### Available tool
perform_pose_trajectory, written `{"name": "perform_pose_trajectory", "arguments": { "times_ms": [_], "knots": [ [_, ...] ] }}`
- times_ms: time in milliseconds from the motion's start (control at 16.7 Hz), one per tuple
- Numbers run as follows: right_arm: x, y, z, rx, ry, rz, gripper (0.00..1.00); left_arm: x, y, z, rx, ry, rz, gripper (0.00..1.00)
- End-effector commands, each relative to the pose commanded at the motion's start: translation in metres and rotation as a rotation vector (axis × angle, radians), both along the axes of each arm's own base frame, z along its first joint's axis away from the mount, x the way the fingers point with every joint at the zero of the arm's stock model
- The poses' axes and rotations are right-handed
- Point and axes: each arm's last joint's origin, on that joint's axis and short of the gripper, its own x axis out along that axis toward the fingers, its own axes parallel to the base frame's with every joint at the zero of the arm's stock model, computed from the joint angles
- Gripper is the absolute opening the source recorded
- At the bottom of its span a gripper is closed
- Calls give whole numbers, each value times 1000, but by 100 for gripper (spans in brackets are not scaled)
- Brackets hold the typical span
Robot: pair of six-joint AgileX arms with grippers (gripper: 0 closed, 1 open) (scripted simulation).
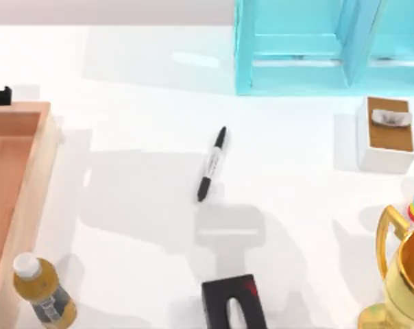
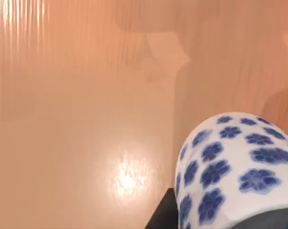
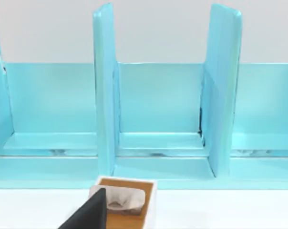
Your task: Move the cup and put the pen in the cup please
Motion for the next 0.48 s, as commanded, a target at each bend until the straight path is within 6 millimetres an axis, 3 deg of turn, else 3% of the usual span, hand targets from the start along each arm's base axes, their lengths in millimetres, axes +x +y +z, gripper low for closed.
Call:
{"name": "perform_pose_trajectory", "arguments": {
  "times_ms": [180, 480],
  "knots": [
    [0, 0, 0, 0, 0, 0, 100, -5, -42, 30, -16, 50, -14, 0],
    [0, 0, 0, 0, 0, 0, 100, -32, -104, 66, -18, 133, -91, 0]
  ]
}}
